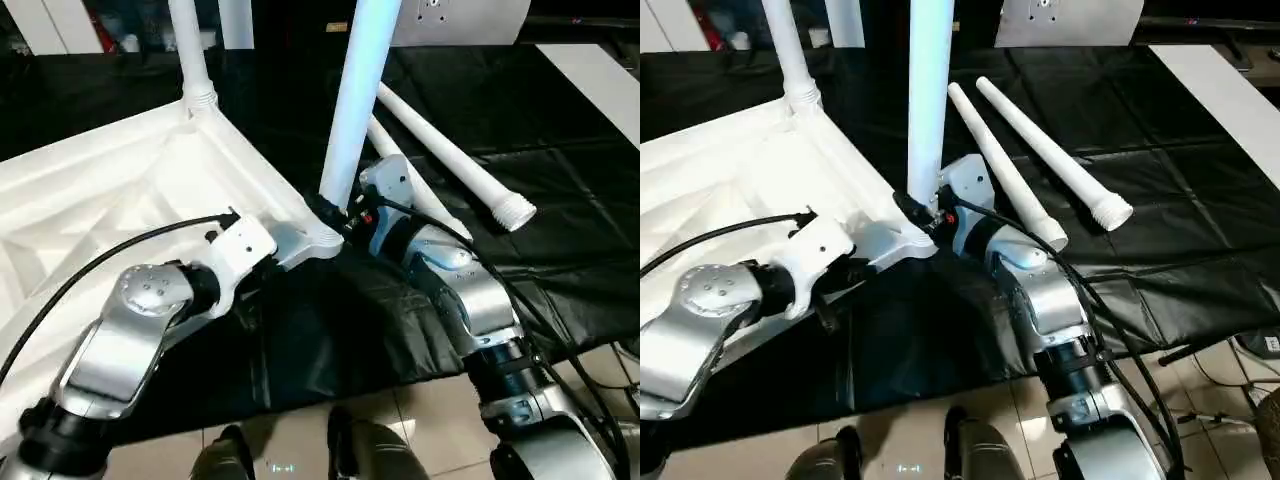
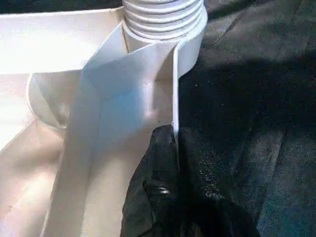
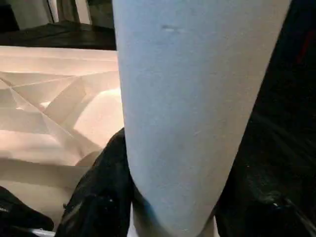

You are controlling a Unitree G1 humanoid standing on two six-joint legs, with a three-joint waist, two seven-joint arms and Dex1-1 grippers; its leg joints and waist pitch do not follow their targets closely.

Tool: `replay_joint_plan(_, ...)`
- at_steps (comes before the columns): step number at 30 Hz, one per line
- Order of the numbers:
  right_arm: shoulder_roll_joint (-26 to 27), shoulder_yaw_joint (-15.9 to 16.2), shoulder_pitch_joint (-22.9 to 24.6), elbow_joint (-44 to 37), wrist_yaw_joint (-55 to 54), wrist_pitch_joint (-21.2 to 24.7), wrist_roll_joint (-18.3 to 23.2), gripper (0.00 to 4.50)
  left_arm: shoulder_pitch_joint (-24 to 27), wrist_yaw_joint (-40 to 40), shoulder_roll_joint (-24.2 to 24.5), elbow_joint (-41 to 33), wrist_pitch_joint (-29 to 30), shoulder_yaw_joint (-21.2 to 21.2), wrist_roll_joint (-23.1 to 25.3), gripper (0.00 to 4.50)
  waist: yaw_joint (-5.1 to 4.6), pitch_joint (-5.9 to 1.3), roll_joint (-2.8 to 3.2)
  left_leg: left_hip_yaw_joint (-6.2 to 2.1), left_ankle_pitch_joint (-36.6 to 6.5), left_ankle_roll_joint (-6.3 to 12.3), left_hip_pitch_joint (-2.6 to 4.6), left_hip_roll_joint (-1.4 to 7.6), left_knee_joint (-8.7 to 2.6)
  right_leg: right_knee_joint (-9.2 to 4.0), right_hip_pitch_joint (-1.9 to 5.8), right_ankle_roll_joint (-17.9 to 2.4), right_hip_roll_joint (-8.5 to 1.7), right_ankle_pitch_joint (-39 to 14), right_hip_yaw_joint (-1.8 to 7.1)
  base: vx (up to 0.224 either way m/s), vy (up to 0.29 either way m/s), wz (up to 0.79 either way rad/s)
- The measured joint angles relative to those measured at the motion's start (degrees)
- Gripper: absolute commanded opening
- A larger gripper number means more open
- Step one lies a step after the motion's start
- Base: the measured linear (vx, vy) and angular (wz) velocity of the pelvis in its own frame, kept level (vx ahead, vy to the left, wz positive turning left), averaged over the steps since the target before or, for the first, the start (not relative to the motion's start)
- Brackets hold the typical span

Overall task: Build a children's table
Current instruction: Insert table leg to table base

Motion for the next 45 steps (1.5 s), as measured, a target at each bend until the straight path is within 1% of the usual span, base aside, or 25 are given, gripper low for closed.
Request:
replay_joint_plan(1,0.1,-0.3,-0.1,0.2,0.0,-0.2,0.0,2.79,-0.3,-0.1,-0.2,0.5,-0.2,0.3,-0.5,0.00,0.07,0.05,0.04,0.01,0.0,0.00,-0.07,0.01,0.09,0.00,-0.02,0.0,0.00,0.0,0.01,0.000,0.000,0.00)
replay_joint_plan(3,-0.1,-0.5,-1.3,1.7,0.0,-0.3,-0.2,2.89,-1.8,-0.7,-0.2,2.9,-1.6,0.3,-1.2,0.00,0.15,0.23,0.47,0.05,0.0,0.00,-0.09,-0.01,0.26,-0.03,0.04,0.0,-0.04,0.0,0.05,0.000,0.000,0.00)
replay_joint_plan(4,-0.2,-0.5,-1.4,2.3,0.0,-0.3,-0.3,3.03,-1.9,-0.8,-0.2,3.5,-2.2,0.2,-1.3,0.00,0.17,0.29,0.57,0.09,0.0,0.00,-0.11,-0.01,0.27,-0.03,0.04,-0.1,-0.06,0.0,0.07,0.000,0.000,0.00)
replay_joint_plan(6,-0.3,-0.5,-1.3,3.1,0.1,-0.5,-0.3,3.03,-2.3,-0.9,-0.2,4.4,-3.3,0.0,-1.4,0.00,0.37,0.29,0.58,0.11,0.0,0.00,-0.15,-0.01,0.28,-0.03,0.03,-0.4,-0.06,0.3,0.07,0.000,0.000,0.00)
replay_joint_plan(8,-0.6,-0.6,-1.4,3.4,0.1,-0.5,-0.3,3.33,-2.8,-0.9,-0.2,5.1,-4.0,-0.3,-1.4,0.00,0.71,0.33,0.64,0.11,0.0,0.00,-0.14,-0.01,0.28,-0.01,0.03,-0.6,-0.06,0.3,0.05,0.000,0.000,0.00)
replay_joint_plan(9,-1.2,-0.5,-0.9,3.6,0.7,-0.5,-0.3,3.39,-3.2,-1.2,-0.2,5.9,-4.7,-0.7,-1.4,0.00,0.97,0.35,0.71,0.11,0.0,0.00,-0.15,0.00,0.28,-0.01,0.03,-0.6,-0.06,0.4,0.04,0.000,0.000,0.00)
replay_joint_plan(10,-1.8,-0.3,-0.3,4.1,1.4,-0.1,-0.4,3.39,-3.5,-1.4,-0.2,6.4,-5.5,-0.9,-1.4,0.00,1.24,0.36,0.72,0.12,0.0,0.00,-0.18,0.01,0.28,-0.01,0.02,-0.7,-0.06,0.4,0.04,0.000,0.000,0.00)
replay_joint_plan(11,-3.3,-0.8,2.2,2.5,3.2,-1.3,0.1,3.46,-4.3,-2.6,0.1,8.0,-7.5,-1.5,-1.7,0.00,1.66,0.48,0.93,0.18,0.0,0.01,-0.23,0.03,0.33,-0.01,0.00,-0.9,-0.06,0.5,0.04,0.000,0.000,0.00)
replay_joint_plan(13,-5.8,-1.1,4.1,0.2,6.6,-1.6,1.1,3.76,-5.8,-4.3,1.3,10.5,-10.1,-2.3,-2.2,0.00,1.92,0.50,1.11,0.30,0.0,0.02,-0.23,0.03,0.33,0.01,0.05,-1.3,-0.07,0.8,0.12,0.000,0.000,0.00)
replay_joint_plan(14,-7.4,-1.3,5.8,-1.6,9.0,-1.6,1.9,3.85,-6.6,-5.3,1.9,12.2,-12.0,-2.5,-2.4,0.00,2.25,0.52,1.13,0.36,0.0,0.03,-0.23,0.05,0.33,0.02,0.06,-1.6,-0.07,1.0,0.13,0.000,0.000,0.00)
replay_joint_plan(16,-9.1,-1.3,8.0,-2.6,11.5,-1.5,2.1,4.08,-8.1,-6.5,2.7,14.9,-14.5,-2.6,-2.4,0.00,2.77,0.55,1.23,0.43,0.0,0.04,-0.25,0.09,0.44,0.05,0.06,-1.7,-0.07,1.6,0.14,0.000,0.000,0.00)
replay_joint_plan(17,-9.4,-1.3,9.3,-2.7,12.2,-1.5,2.3,4.20,-8.6,-7.1,3.2,15.8,-15.8,-2.6,-2.4,0.00,2.94,0.63,1.37,0.44,0.0,0.04,-0.28,0.10,0.55,0.04,0.02,-1.8,-0.08,2.1,0.13,0.000,0.000,0.00)
replay_joint_plan(19,-10.9,-1.5,11.0,-4.0,13.9,-1.4,3.4,4.25,-9.7,-9.0,3.7,17.7,-18.3,-2.7,-2.4,0.00,3.17,0.77,1.94,0.44,0.5,0.09,-0.43,0.20,1.04,0.21,-0.04,-1.5,-0.11,3.3,0.13,0.000,0.000,0.00)
replay_joint_plan(20,-12.3,-1.8,11.6,-5.7,15.3,-1.5,4.2,4.39,-10.5,-10.6,4.1,19.4,-20.4,-3.4,-2.4,0.00,3.27,0.76,2.21,0.50,0.7,0.11,-0.45,0.30,1.27,0.36,-0.03,-1.4,-0.11,3.7,0.13,0.000,0.000,0.00)
replay_joint_plan(21,-13.2,-2.4,11.8,-6.9,16.2,-1.5,4.5,4.46,-10.7,-11.5,4.5,20.1,-21.8,-3.6,-2.4,0.00,3.33,0.70,2.30,0.54,0.7,0.10,-0.44,0.33,1.28,0.36,-0.01,-1.4,-0.11,3.9,0.14,0.000,0.000,0.00)
replay_joint_plan(24,-15.8,-3.9,12.0,-10.2,18.5,-1.5,5.9,4.46,-11.7,-13.9,4.9,22.7,-26.4,-4.4,-2.4,0.00,3.90,0.56,2.53,0.73,0.7,0.09,-0.48,0.51,1.26,0.55,0.01,-1.4,-0.09,4.1,0.12,0.038,-0.014,0.06)
replay_joint_plan(27,-17.1,-4.1,12.3,-12.2,20.5,-1.4,6.4,4.46,-12.5,-16.6,5.1,25.0,-30.5,-5.3,-2.6,0.00,4.54,0.32,2.90,1.01,0.6,0.09,-0.53,0.59,1.28,0.99,-0.09,-1.7,-0.10,4.6,0.28,0.062,-0.021,0.10)
replay_joint_plan(30,-18.0,-4.2,12.2,-12.9,21.7,-1.5,6.7,4.46,-12.9,-18.7,5.3,26.6,-34.0,-5.5,-2.7,0.00,4.99,0.08,3.20,1.00,0.4,0.25,-0.77,0.70,1.35,1.39,-0.35,-1.1,-0.10,4.2,0.22,0.058,-0.020,0.07)
replay_joint_plan(31,-18.7,-4.2,12.1,-12.8,22.3,-1.5,6.7,4.46,-13.2,-19.6,5.3,27.6,-35.1,-5.5,-2.9,0.00,5.02,0.02,3.30,1.00,0.4,0.27,-0.93,0.72,1.36,1.47,-0.50,-1.1,-0.09,4.1,0.19,0.051,-0.017,0.04)
replay_joint_plan(33,-19.9,-4.2,11.5,-12.4,23.4,-1.7,6.6,4.46,-14.1,-21.2,5.9,28.7,-36.6,-5.5,-3.3,0.00,4.94,-0.04,3.33,0.99,0.4,0.30,-1.46,0.77,1.63,1.81,-1.15,-1.2,-0.08,4.1,0.19,0.000,0.000,0.00)
replay_joint_plan(35,-20.1,-4.0,10.7,-11.7,24.3,-1.8,6.5,4.46,-14.4,-22.7,6.2,29.9,-38.1,-5.5,-3.6,0.00,4.81,-0.04,3.33,0.99,0.3,0.42,-1.58,0.83,2.06,2.25,-1.29,-1.3,-0.07,3.9,0.18,0.000,0.000,0.00)
replay_joint_plan(37,-20.4,-3.2,9.8,-10.9,25.7,-1.8,6.2,4.46,-14.5,-24.1,6.5,30.5,-39.4,-6.0,-3.7,0.00,4.79,-0.04,3.33,0.98,0.3,0.42,-1.57,0.91,2.25,2.36,-1.24,-1.3,-0.07,3.9,0.13,0.000,0.000,0.00)
replay_joint_plan(40,-20.4,-2.4,8.6,-9.7,27.2,-2.1,5.5,4.46,-14.5,-26.8,6.7,30.5,-41.1,-7.4,-3.7,0.00,4.82,-0.04,3.32,1.11,0.4,0.26,-1.42,1.05,2.40,2.39,-0.94,-1.2,-0.08,3.9,0.10,0.000,0.000,0.00)
replay_joint_plan(44,-20.2,-1.1,6.8,-7.5,29.1,-3.2,5.4,4.46,-14.4,-28.6,6.8,30.5,-42.3,-7.8,-3.8,0.00,4.73,-0.08,3.24,1.19,0.4,-0.23,-1.55,1.07,2.53,2.38,-0.92,-1.2,-0.11,4.0,0.18,0.000,0.000,0.00)
replay_joint_plan(45,-20.2,-0.9,6.4,-6.9,29.7,-3.2,5.4,4.30,-14.3,-28.8,6.9,30.5,-42.5,-7.8,-3.8,0.00,4.66,-0.10,3.19,1.19,0.4,-0.23,-1.58,1.07,2.57,2.38,-0.92,-1.2,-0.11,4.0,0.18,0.000,0.000,0.00)
